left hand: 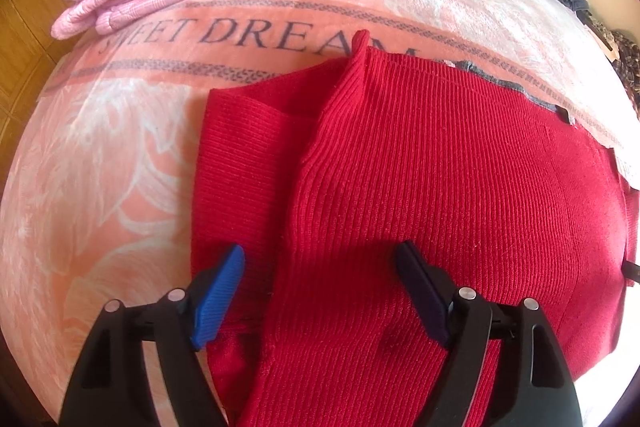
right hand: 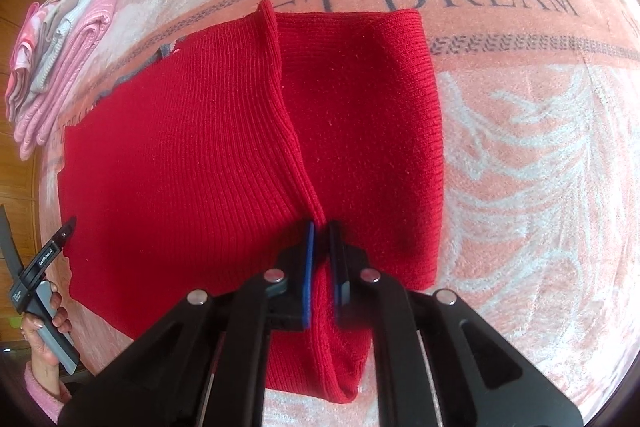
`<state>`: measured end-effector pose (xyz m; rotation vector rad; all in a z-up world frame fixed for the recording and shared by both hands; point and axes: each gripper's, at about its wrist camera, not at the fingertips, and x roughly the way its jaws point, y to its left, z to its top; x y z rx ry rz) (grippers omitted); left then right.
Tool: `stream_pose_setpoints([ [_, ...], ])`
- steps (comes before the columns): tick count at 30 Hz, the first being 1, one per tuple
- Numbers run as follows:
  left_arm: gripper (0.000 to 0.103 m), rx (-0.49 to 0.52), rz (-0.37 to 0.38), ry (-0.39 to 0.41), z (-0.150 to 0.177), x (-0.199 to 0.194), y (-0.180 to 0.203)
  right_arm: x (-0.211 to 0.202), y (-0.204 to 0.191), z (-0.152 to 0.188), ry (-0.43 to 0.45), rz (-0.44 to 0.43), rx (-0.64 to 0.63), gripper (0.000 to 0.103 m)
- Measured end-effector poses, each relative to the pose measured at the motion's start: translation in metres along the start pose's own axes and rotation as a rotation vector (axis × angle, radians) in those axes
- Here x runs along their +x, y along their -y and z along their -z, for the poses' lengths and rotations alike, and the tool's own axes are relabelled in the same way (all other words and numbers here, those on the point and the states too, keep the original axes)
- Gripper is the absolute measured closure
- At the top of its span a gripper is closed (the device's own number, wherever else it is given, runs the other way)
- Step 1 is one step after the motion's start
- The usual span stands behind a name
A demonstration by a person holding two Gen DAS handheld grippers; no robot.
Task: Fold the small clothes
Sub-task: 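Grasp the folded edge of the sweater with the right tool, then fold the grasped edge over the bundle with the right tool, release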
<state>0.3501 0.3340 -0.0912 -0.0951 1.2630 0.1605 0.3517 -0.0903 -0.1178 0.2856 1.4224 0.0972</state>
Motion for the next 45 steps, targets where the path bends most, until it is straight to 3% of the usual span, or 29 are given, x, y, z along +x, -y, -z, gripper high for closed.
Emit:
stream_pose_setpoints([
  [1,0.024,-0.013,0.007,-0.003,-0.002,-0.002,-0.002,-0.007,0.001,0.004,0.002,-0.009,0.017,0.088],
  [4,0.024,-0.051,0.043,0.028,-0.007,-0.016,-0.005,-0.033,0.003,0.012,0.052,-0.018,0.030,0.065],
  [5,0.024,-0.047,0.048,0.049,-0.009,-0.021,-0.004,-0.038,0.006,0.015,0.070,-0.022,0.053,0.051],
  [6,0.024,-0.038,0.049,0.070,-0.011,-0.027,-0.002,-0.041,0.009,0.017,0.075,-0.038,0.079,0.046],
  [10,0.024,-0.020,0.071,0.093,-0.012,-0.037,0.001,-0.032,0.022,0.019,0.039,-0.071,0.145,0.047],
  [13,0.024,-0.020,0.075,0.076,-0.010,-0.036,-0.002,-0.030,0.037,0.019,0.035,-0.051,0.161,0.037],
  [16,0.024,-0.043,0.073,0.061,-0.011,-0.032,-0.008,-0.025,0.046,0.021,0.015,-0.109,0.181,0.035],
  [19,0.024,-0.084,0.084,0.029,-0.012,-0.024,-0.016,-0.023,0.048,0.023,-0.005,-0.209,0.177,0.025],
  [23,0.024,-0.115,0.082,-0.006,-0.010,-0.014,-0.022,-0.017,0.048,0.026,-0.043,-0.160,0.144,0.026],
  [26,0.024,-0.125,0.080,-0.007,-0.010,-0.013,-0.024,-0.012,0.046,0.027,-0.056,-0.165,0.127,0.026],
  [28,0.024,-0.122,0.077,-0.007,-0.010,-0.012,-0.023,-0.011,0.044,0.026,-0.040,-0.195,0.129,0.031],
  [30,0.024,-0.109,0.073,-0.009,-0.010,-0.011,-0.021,-0.008,0.045,0.024,-0.029,-0.237,0.149,0.038],
  [38,0.024,-0.016,0.066,-0.007,-0.006,-0.008,-0.004,0.002,0.043,0.021,0.013,-0.213,0.179,0.040],
  [40,0.024,-0.004,0.067,-0.014,-0.006,-0.006,-0.001,0.001,0.040,0.021,0.017,-0.188,0.153,0.055],
  [42,0.024,0.000,0.070,-0.017,-0.005,-0.006,0.000,0.002,0.036,0.021,0.007,-0.246,0.135,0.080],
  [45,0.024,0.019,0.063,-0.012,-0.004,-0.005,0.002,0.006,0.029,0.020,0.002,-0.228,0.118,0.077],
])
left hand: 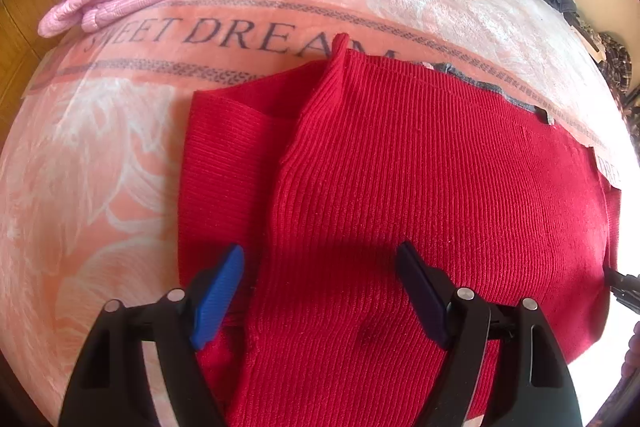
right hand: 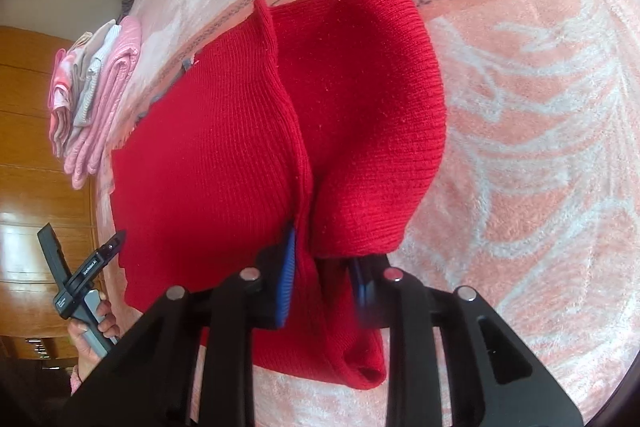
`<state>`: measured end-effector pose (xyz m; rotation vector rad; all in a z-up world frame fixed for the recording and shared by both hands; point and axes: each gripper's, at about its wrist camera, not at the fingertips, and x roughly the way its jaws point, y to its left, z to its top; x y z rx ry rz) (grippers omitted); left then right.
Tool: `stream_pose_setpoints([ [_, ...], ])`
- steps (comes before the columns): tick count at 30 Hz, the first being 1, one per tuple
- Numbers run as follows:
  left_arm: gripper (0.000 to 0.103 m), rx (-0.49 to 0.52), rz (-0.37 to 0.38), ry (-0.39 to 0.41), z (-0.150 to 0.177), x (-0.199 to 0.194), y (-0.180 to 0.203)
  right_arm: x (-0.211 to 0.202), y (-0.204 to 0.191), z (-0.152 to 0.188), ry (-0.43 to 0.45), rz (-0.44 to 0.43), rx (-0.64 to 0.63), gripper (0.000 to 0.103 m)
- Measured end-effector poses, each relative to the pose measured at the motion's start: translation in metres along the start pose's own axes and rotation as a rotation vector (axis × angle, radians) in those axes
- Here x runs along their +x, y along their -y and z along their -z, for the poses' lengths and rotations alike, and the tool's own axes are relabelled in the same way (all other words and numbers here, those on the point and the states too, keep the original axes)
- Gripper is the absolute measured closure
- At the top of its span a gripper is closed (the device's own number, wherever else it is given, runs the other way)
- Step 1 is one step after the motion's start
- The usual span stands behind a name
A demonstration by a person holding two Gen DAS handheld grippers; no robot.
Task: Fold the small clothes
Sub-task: 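Fold the grasped edge over the bundle with the right tool, release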
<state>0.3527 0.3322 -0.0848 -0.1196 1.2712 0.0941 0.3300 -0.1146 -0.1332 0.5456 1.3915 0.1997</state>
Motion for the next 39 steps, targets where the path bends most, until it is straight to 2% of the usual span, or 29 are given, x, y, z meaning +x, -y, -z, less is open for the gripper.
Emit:
stream_pose_setpoints([
  [4,0.022,0.022,-0.013,-0.005,0.002,0.004,0.002,0.003,0.004,-0.001,0.002,-0.014,0.039,0.076],
  [11,0.019,0.015,-0.010,-0.006,0.002,0.007,0.001,0.001,0.000,-0.002,0.010,0.011,0.033,0.086],
  [19,0.018,0.012,-0.001,-0.010,0.003,0.009,-0.001,0.002,-0.009,-0.004,0.012,0.074,0.046,0.087],
  [23,0.020,-0.001,0.000,-0.016,-0.002,0.005,-0.003,-0.010,-0.023,-0.005,0.037,0.052,0.037,0.088],
  [26,0.020,0.001,-0.027,0.052,-0.011,-0.013,-0.006,-0.025,-0.046,-0.007,0.063,-0.010,-0.006,0.088],
  [29,0.019,-0.018,-0.008,0.120,-0.021,-0.033,-0.014,-0.034,-0.085,-0.007,0.081,-0.022,-0.099,0.088],
  [34,0.019,-0.116,0.057,0.107,-0.028,-0.038,-0.038,-0.019,-0.148,0.000,0.048,-0.051,-0.197,0.088],
  [39,0.020,-0.188,0.072,0.090,-0.029,-0.034,-0.055,0.006,-0.202,0.008,0.001,-0.057,-0.272,0.088],
])
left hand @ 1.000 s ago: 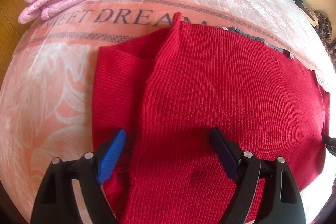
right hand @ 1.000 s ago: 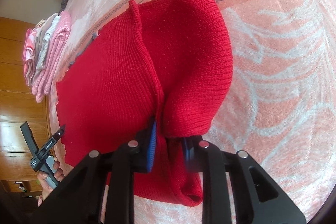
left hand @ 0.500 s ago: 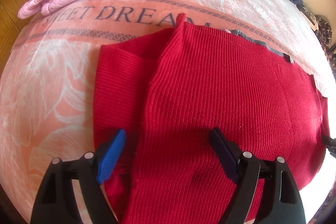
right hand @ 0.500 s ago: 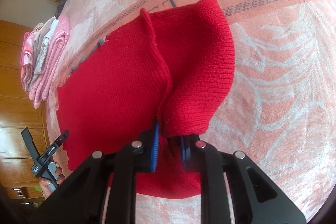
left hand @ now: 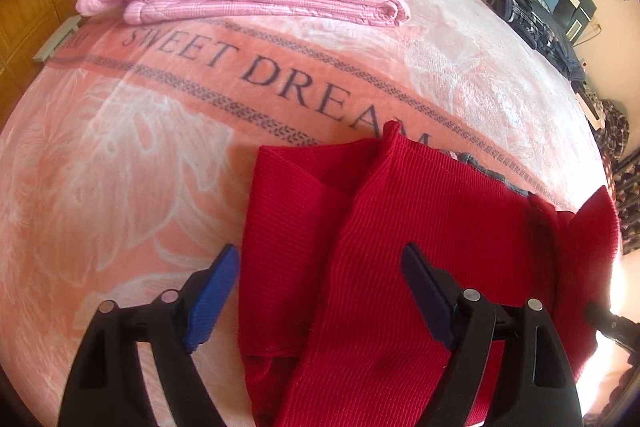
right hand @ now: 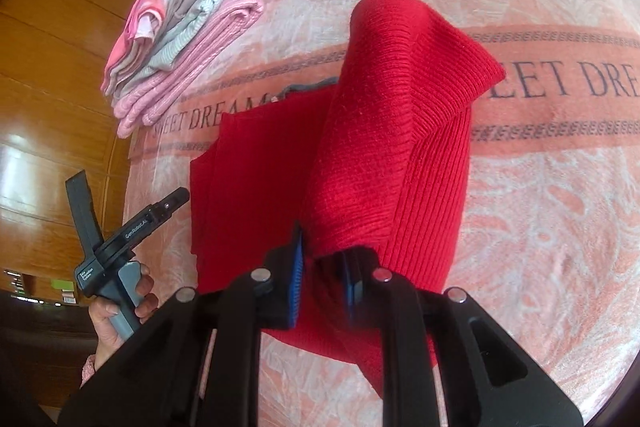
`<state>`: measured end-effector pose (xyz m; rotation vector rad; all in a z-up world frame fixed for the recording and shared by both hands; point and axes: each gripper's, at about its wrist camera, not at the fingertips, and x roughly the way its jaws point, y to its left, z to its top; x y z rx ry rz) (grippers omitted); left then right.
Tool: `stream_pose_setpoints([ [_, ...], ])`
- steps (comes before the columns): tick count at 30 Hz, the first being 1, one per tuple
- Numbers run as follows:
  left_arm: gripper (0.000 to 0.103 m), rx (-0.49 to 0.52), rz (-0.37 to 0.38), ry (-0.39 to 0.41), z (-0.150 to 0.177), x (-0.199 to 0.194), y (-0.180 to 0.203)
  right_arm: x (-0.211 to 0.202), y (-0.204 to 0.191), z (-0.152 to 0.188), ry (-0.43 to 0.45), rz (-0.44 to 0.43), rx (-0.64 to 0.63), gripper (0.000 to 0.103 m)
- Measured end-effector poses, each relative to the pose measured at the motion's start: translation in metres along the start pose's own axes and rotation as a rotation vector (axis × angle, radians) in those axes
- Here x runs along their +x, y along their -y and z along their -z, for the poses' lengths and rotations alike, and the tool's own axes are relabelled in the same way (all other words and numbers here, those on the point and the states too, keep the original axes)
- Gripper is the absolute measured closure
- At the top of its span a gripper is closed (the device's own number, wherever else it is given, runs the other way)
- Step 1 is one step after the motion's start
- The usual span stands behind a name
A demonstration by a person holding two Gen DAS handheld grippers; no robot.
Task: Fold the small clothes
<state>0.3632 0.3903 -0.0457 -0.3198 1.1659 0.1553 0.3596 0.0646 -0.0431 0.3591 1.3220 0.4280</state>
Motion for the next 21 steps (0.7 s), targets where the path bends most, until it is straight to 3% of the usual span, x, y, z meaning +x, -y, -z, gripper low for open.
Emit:
stream_pose_setpoints([
  [9,0.020,-0.064,0.056,-0.011,-0.004,-0.001,-0.009,0.057,-0.047,0.005,-0.100,0.013,-0.063,0.088],
  [13,0.020,-0.081,0.116,-0.030,-0.002,0.000,-0.006,0.080,-0.051,0.013,-0.154,0.002,-0.077,0.077],
  [17,0.020,-0.078,0.201,-0.051,0.001,0.001,0.001,0.069,-0.055,0.021,-0.166,-0.106,-0.085,0.072],
  [21,0.020,-0.099,0.323,-0.106,0.005,0.005,0.013,0.030,-0.052,0.026,-0.117,-0.082,-0.148,0.072],
])
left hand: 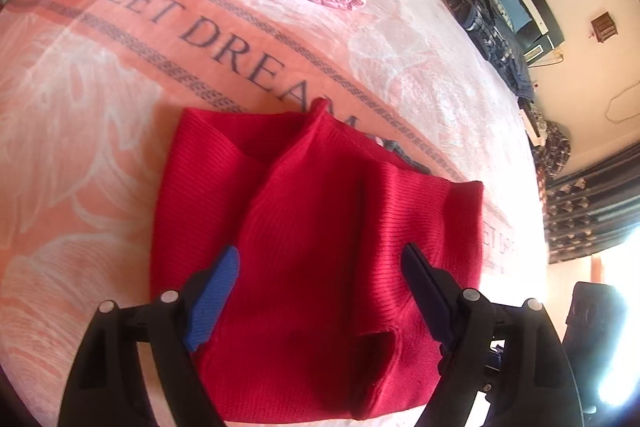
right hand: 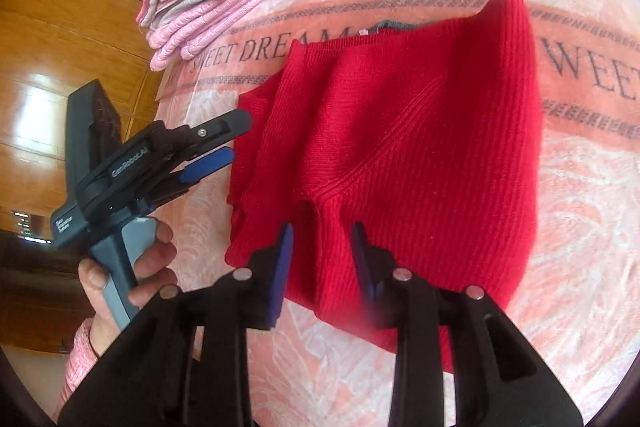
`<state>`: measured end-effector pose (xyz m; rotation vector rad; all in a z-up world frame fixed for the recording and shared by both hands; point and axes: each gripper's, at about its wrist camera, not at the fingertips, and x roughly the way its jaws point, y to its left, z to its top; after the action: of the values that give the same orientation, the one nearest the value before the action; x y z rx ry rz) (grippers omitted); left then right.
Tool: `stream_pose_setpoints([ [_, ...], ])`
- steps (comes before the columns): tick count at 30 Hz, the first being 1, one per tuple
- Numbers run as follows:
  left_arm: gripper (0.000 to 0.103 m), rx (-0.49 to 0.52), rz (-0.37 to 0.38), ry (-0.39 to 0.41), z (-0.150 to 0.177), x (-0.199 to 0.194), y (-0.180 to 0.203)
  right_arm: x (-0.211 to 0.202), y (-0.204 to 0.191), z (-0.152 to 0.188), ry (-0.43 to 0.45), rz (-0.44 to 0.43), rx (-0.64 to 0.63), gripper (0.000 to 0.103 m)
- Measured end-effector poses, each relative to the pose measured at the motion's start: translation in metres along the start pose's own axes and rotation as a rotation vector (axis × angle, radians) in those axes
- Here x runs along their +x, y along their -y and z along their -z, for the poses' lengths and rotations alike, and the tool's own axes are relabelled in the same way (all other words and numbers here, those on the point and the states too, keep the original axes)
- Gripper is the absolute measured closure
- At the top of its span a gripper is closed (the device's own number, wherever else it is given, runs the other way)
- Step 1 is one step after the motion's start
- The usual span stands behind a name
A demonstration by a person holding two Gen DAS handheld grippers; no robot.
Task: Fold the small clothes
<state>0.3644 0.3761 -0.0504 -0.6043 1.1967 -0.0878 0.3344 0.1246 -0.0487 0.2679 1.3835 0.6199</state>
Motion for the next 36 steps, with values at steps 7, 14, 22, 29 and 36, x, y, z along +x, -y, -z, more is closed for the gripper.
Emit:
stream_pose_setpoints([
  [7,0.020,0.044,0.095,-0.146,0.022,0.037,0.030,-0.056,0.050,0.038,0.088,0.041,0.041,0.072],
  [14,0.021,0.138,0.067,-0.161,0.036,0.057,0.059,-0.060,0.082,0.045,0.096,-0.031,0.162,0.071],
  [22,0.040,0.245,0.165,-0.191,0.048,0.060,0.085,-0.059,0.069,0.044,0.105,-0.028,0.129,0.066],
  [29,0.035,0.316,0.049,-0.189,0.051,0.079,0.089,-0.052,0.069,0.045,0.086,-0.014,0.124,0.066],
  [36,0.036,0.324,0.082,-0.186,0.059,0.082,0.102,-0.051,0.070,0.043,0.089,-0.011,0.122,0.066],
])
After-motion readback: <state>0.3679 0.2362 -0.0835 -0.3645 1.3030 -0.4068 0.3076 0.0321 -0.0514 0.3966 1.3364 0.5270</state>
